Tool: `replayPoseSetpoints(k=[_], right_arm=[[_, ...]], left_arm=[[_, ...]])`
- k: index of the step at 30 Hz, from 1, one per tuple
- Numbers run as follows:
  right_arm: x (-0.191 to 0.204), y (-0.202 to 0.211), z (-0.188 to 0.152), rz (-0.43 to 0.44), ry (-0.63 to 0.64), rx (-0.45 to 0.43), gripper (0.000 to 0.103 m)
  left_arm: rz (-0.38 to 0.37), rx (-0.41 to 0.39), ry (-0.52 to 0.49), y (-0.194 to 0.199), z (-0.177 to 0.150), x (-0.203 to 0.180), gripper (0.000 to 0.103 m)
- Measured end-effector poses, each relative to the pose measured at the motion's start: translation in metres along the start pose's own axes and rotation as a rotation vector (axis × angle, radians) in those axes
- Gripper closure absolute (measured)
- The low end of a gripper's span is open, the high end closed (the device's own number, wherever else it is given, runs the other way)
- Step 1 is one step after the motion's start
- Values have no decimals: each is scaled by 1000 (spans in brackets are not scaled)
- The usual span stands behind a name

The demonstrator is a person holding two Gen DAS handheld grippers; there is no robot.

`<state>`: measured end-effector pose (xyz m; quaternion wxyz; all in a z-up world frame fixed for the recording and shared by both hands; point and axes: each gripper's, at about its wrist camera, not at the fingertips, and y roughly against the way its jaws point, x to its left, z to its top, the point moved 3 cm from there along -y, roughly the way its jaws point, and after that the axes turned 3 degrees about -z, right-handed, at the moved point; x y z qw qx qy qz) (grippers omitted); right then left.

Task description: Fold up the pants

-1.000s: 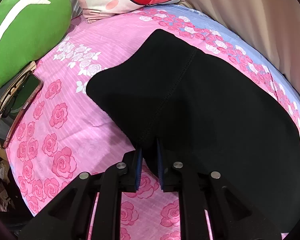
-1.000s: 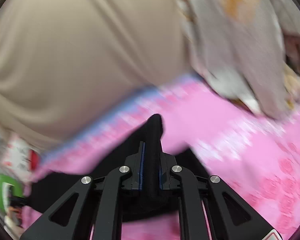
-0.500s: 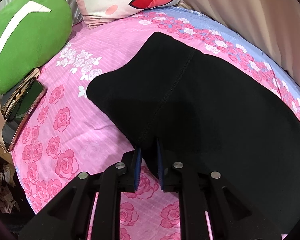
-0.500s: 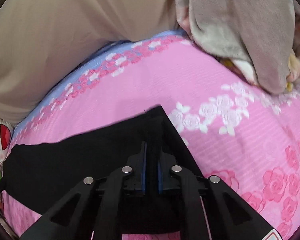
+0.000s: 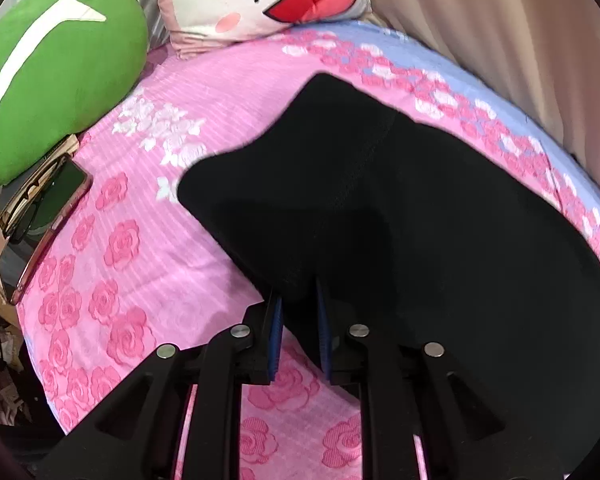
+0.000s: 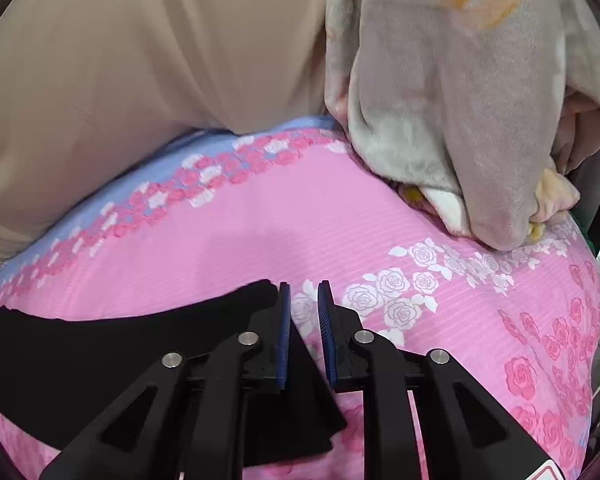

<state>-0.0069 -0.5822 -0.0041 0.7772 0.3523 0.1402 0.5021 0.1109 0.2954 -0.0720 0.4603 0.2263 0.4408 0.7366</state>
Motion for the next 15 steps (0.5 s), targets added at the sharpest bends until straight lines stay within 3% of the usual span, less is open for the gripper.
replayPoseSetpoints(k=[4, 7, 9, 10, 11, 12, 13, 14, 15], right_arm=[[32, 24, -19, 51, 32, -9, 74], [57, 36, -44, 76, 66, -2, 72], [71, 40, -57, 121, 78, 18, 70], [81, 45, -62, 126, 104, 18, 63], [88, 46, -68, 121, 121, 16, 59], [95, 47, -75, 121, 147, 23, 58], [98, 46, -80, 116, 160, 30, 58], [100, 44, -84, 108, 161, 37, 58], [99, 42, -89, 111, 150, 56, 58]], left_arm=[[52, -38, -29, -3, 13, 8, 87], [13, -48, -16, 0, 17, 15, 85], [2, -78, -17, 13, 22, 19, 79], [20, -115, -22, 21, 24, 21, 76], [105, -173, -36, 29, 27, 24, 76], [267, -240, -71, 36, 33, 29, 76], [344, -260, -85, 37, 36, 32, 72], [354, -251, -79, 37, 39, 37, 72], [290, -219, -44, 36, 41, 41, 72]])
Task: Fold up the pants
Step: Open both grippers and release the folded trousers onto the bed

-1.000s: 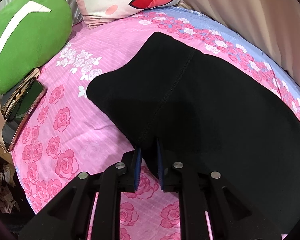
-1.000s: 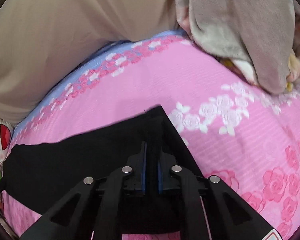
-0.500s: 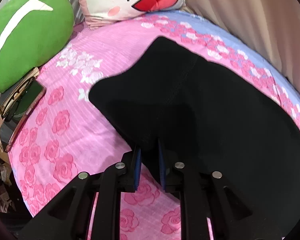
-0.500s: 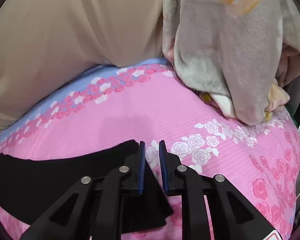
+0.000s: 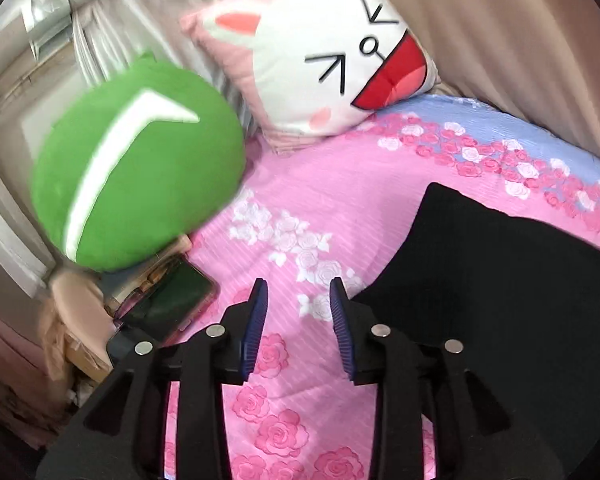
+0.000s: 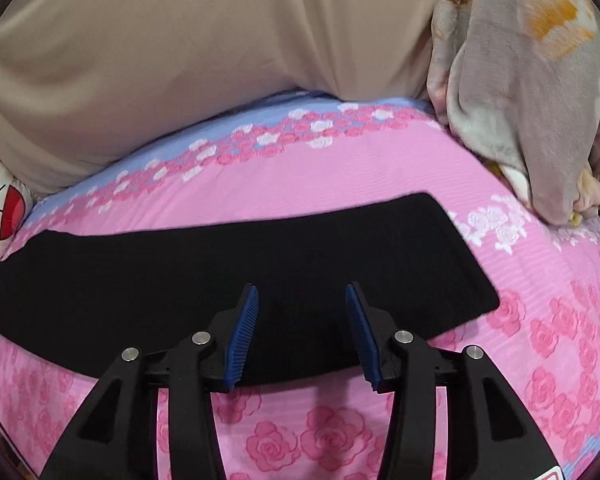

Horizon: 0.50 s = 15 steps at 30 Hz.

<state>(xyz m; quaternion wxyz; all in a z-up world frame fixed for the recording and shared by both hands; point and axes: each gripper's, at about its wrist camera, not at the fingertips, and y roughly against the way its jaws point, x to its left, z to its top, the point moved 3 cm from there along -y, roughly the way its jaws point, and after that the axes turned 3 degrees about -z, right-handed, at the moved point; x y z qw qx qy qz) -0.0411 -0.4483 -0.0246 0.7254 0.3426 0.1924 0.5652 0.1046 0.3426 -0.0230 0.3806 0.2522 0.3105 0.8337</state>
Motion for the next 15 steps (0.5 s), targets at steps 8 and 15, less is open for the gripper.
replayPoseSetpoints(k=[8, 15], right_arm=[[-46, 15, -14, -91, -83, 4, 58], [-98, 7, -8, -140, -181, 40, 47]], left_arm=[[-324, -22, -121, 62, -29, -94, 64], [-534, 64, -241, 95, -86, -202, 64]])
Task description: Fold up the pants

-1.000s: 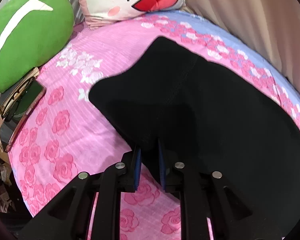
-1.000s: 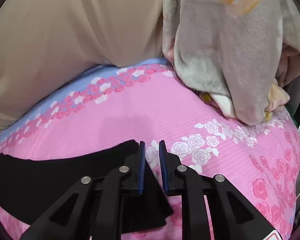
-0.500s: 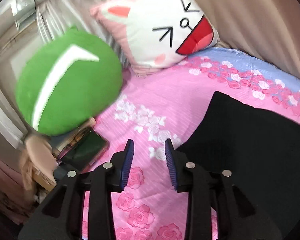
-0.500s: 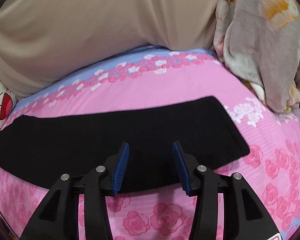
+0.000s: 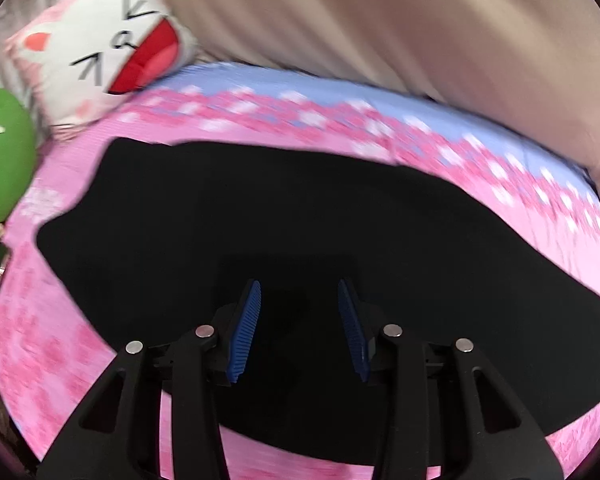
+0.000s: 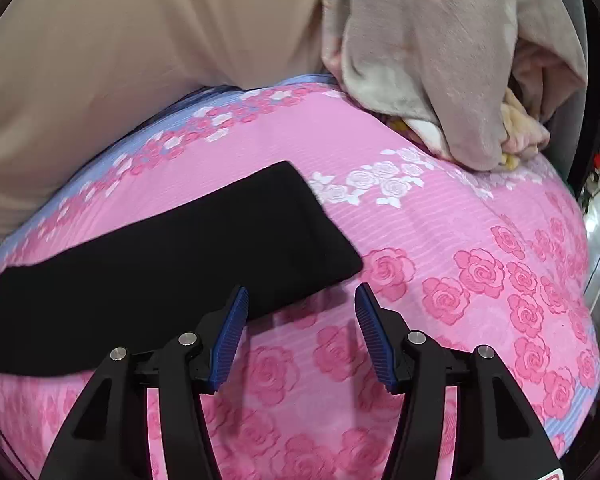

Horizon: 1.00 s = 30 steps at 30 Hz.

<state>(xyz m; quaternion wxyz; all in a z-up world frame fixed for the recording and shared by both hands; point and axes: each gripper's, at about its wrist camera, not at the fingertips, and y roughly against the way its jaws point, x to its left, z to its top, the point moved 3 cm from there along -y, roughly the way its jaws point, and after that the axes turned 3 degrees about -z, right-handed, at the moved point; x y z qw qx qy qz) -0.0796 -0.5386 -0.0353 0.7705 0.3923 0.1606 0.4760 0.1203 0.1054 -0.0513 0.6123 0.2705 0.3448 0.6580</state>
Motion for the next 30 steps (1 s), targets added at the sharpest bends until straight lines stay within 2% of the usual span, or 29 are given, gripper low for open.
replayPoseSetpoints(k=[4, 6, 8, 9, 10, 11, 12, 15, 19, 21, 27, 30], right_arm=[[-6, -24, 12, 24, -29, 51, 44], [-2, -37, 16, 58, -39, 86, 36], [2, -41, 19, 72, -34, 88, 37], [6, -42, 20, 73, -19, 85, 52], [9, -43, 20, 90, -19, 91, 80], [11, -43, 20, 139, -34, 101, 88], [15, -41, 22, 182, -68, 101, 88], [39, -23, 30, 200, -43, 50, 88], [112, 16, 42, 307, 64, -29, 88], [159, 28, 40, 382, 132, -36, 88], [315, 34, 3, 558, 361, 28, 88], [383, 32, -30, 593, 478, 69, 87]], left_arm=[[17, 18, -37, -10, -12, -25, 64], [14, 30, -53, -11, -15, -31, 63], [32, 19, -72, -9, -17, -34, 62], [41, 11, -81, -9, -17, -37, 62], [34, 10, -82, -8, -18, -39, 61], [24, 11, -84, -7, -19, -36, 61], [18, 15, -87, -7, -20, -37, 61], [-1, 10, -95, -1, -20, -34, 61], [-29, 6, -70, 5, -20, -23, 61], [-31, -3, -65, 9, -19, -14, 61], [-14, -41, -45, 24, -22, 19, 61], [-20, -46, -24, 27, -25, 37, 61]])
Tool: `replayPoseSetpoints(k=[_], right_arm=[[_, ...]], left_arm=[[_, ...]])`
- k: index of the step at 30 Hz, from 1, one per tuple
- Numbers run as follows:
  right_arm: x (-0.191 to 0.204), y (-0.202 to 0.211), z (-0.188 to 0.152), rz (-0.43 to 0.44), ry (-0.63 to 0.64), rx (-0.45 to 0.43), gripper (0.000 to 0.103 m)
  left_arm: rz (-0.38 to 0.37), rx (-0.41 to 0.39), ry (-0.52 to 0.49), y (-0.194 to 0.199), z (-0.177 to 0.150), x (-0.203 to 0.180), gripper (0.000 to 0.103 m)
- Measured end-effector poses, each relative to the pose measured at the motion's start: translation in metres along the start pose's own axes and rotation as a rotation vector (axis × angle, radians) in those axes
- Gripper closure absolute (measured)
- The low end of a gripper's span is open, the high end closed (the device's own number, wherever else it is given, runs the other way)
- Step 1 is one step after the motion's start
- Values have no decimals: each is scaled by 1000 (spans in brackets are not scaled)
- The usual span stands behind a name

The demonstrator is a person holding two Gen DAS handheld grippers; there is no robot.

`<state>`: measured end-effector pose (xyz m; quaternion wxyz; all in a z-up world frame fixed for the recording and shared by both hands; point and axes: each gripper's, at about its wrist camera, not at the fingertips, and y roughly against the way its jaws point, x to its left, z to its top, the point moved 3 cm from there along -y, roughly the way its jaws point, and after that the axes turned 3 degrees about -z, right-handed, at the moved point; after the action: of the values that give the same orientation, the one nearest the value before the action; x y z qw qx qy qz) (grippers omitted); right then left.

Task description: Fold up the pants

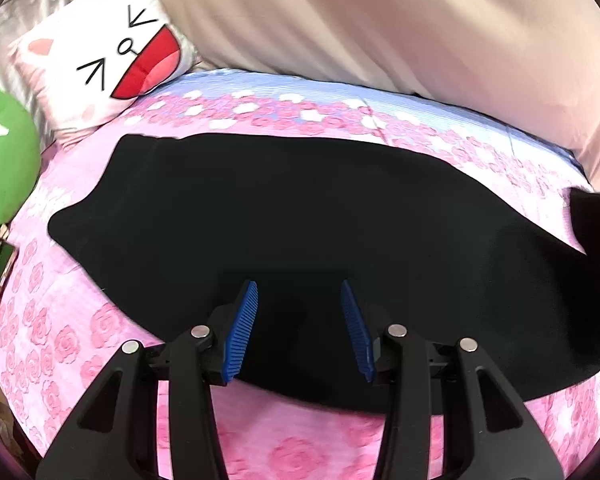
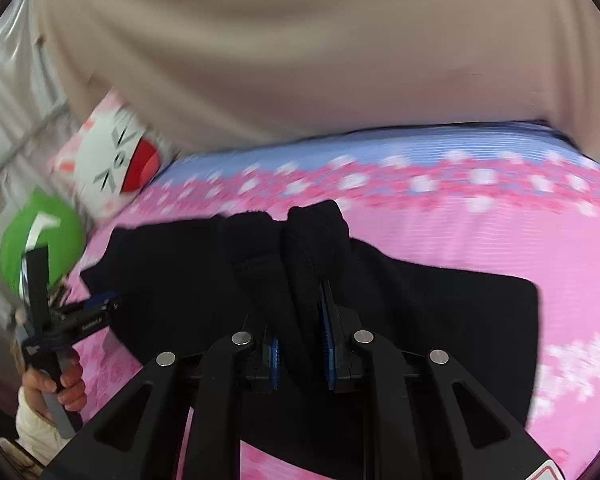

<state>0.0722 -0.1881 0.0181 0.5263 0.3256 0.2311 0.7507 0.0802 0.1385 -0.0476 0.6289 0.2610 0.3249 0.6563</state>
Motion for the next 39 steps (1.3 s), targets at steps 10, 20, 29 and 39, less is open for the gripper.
replayPoseSetpoints(k=[10, 20, 29, 39], right_arm=[[81, -65, -37, -1, 178, 135, 49], [-90, 60, -63, -263, -228, 26, 38], [-102, 7, -95, -74, -365, 78, 66], [-118, 51, -77, -154, -220, -7, 88]], left_arm=[[-4, 7, 80, 1, -16, 51, 60], [-17, 0, 148, 0, -17, 50, 60], [-19, 10, 65, 6, -15, 2, 51], [24, 14, 44, 12, -11, -10, 51]])
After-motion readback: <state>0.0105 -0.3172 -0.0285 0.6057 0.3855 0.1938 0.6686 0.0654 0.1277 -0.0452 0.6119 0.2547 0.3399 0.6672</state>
